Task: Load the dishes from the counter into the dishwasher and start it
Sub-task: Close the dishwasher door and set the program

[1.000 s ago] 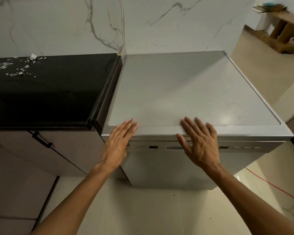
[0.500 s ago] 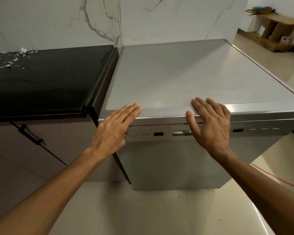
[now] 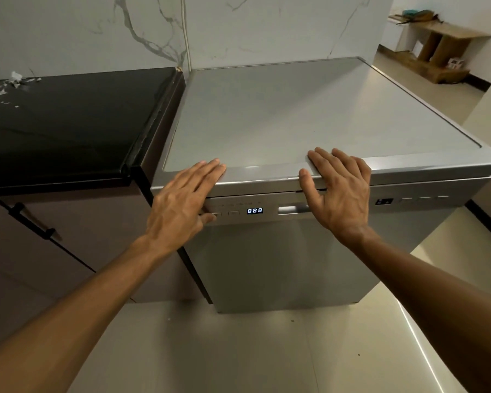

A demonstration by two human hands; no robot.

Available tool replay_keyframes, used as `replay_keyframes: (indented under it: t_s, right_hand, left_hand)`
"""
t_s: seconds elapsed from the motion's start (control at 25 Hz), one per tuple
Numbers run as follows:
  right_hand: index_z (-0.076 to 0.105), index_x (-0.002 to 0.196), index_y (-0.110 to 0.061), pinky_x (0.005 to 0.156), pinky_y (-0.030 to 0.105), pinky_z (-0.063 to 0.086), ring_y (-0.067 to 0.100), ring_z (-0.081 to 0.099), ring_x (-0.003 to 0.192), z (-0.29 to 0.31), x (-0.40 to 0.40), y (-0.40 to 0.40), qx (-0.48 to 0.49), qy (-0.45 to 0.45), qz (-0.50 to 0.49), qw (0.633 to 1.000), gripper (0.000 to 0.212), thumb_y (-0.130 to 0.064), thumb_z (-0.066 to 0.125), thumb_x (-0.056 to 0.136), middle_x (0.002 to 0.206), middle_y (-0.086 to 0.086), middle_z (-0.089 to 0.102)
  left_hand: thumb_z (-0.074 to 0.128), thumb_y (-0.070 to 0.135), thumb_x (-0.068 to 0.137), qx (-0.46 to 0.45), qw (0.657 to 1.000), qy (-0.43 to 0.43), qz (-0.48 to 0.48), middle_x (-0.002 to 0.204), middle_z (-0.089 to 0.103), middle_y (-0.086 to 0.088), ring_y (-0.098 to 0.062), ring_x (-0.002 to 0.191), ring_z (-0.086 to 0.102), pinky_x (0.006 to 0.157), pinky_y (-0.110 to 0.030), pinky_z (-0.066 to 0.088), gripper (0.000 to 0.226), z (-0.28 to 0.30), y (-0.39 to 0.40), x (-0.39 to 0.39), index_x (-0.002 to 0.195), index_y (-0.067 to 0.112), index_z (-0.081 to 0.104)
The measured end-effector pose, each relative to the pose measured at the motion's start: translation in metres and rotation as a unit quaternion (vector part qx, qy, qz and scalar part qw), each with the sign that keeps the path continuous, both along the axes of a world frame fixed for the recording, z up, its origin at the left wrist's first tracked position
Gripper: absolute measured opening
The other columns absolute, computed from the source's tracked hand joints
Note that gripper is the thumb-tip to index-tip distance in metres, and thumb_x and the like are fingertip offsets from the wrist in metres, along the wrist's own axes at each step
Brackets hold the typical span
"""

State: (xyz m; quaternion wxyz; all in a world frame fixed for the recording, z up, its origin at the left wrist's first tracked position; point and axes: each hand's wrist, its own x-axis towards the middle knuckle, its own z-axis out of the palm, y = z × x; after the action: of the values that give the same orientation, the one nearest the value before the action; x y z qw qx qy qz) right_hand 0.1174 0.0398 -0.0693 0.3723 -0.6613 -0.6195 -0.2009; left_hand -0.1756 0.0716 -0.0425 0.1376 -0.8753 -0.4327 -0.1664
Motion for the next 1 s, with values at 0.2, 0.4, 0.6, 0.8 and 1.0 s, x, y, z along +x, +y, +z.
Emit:
replay_keyframes:
  t_s: [0.2,0.4,0.6,0.8,1.0]
  right_hand:
    - [0.065,0.127,-0.020,0.109,0.039,0.030,0.021,0.051,0.126,-0.0012,0.0003,0.0022,0.016,0.000,0.006,1.000,0.050,-0.053,0.041,0.098,0.130,-0.002,0.064]
    - [0.064,0.128,-0.021,0.109,0.038,0.029,0.019,0.050,0.127,-0.0029,0.0014,0.0035,0.012,0.002,0.005,1.000,0.052,-0.055,0.039,0.098,0.131,-0.003,0.063]
    - [0.063,0.128,-0.021,0.109,0.038,0.029,0.018,0.049,0.128,-0.0035,0.0022,0.0042,0.012,0.006,0.008,1.000,0.051,-0.055,0.040,0.097,0.131,-0.003,0.063]
    - [0.065,0.126,-0.021,0.109,0.038,0.030,0.018,0.051,0.126,-0.0037,0.0015,0.0042,0.024,0.007,0.004,1.000,0.050,-0.054,0.041,0.097,0.130,-0.004,0.064]
    - [0.066,0.125,-0.021,0.109,0.037,0.029,0.019,0.051,0.126,-0.0040,0.0012,0.0039,0.033,0.010,0.003,0.999,0.048,-0.053,0.043,0.097,0.129,-0.004,0.064]
  left_hand:
    - [0.089,0.037,0.061,0.007,1.000,-0.007,-0.004,0.155,0.035,-0.003,-0.022,0.142,0.035,0.117,-0.038,0.025,0.110,0.0007,0.0001,-0.0005,0.152,0.017,0.029]
    - [0.089,0.035,0.061,0.015,1.000,-0.027,0.001,0.154,0.038,-0.001,-0.020,0.141,0.036,0.116,-0.034,0.020,0.107,-0.0034,0.0009,0.0014,0.151,0.018,0.033]
    - [0.093,0.024,0.057,0.015,0.997,-0.078,0.009,0.149,0.046,-0.002,-0.022,0.137,0.042,0.115,-0.038,0.025,0.105,-0.0082,0.0017,0.0073,0.147,0.017,0.040]
    - [0.091,0.028,0.059,0.009,0.999,-0.052,0.005,0.152,0.042,-0.001,-0.020,0.140,0.038,0.116,-0.036,0.023,0.107,-0.0054,0.0016,0.0046,0.150,0.018,0.036]
    - [0.090,0.031,0.060,0.008,0.999,-0.044,0.010,0.152,0.041,0.000,-0.019,0.140,0.037,0.116,-0.034,0.021,0.107,-0.0049,0.0012,0.0041,0.150,0.019,0.035]
